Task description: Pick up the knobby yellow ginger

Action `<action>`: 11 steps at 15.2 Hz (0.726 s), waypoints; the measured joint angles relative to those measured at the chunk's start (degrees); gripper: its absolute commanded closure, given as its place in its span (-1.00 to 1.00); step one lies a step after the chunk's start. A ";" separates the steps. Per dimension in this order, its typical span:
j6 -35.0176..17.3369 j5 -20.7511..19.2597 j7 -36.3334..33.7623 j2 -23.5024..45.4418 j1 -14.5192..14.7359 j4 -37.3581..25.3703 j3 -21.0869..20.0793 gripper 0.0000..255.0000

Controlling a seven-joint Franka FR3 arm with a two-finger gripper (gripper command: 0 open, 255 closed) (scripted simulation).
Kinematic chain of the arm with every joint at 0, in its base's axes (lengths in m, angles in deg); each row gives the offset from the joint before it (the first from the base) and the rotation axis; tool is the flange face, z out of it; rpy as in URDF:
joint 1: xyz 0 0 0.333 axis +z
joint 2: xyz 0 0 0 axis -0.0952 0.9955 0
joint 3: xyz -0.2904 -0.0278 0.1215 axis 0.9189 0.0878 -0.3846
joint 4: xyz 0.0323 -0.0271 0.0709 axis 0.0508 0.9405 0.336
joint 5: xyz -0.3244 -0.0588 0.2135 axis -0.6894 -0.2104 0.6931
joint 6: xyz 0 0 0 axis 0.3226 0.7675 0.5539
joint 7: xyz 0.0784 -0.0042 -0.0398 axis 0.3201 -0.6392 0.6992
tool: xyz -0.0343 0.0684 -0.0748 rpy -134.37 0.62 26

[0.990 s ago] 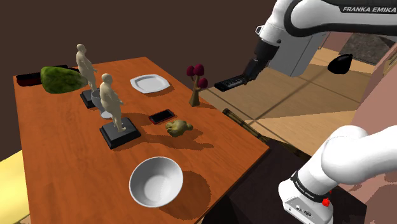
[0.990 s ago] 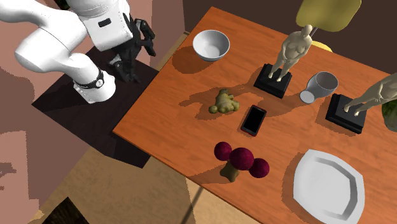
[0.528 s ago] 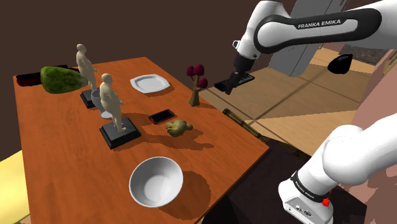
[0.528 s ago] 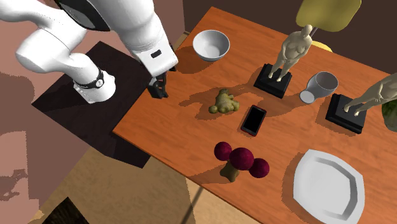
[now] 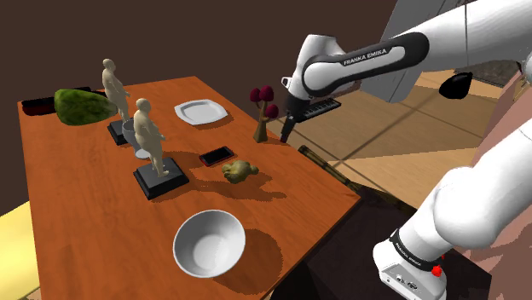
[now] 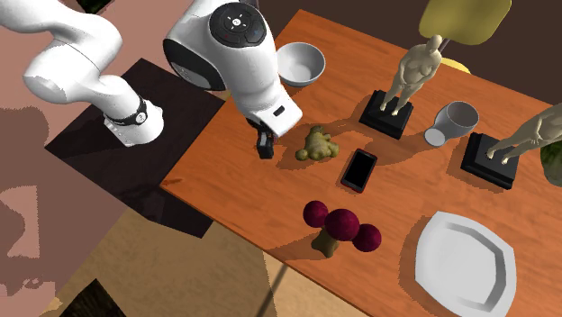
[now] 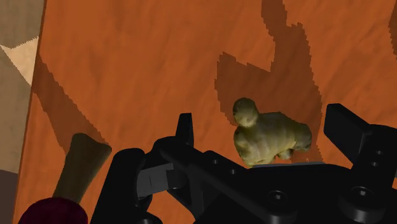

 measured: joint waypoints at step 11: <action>-8.79 -0.96 10.04 21.73 2.61 -10.09 -2.85 -1.00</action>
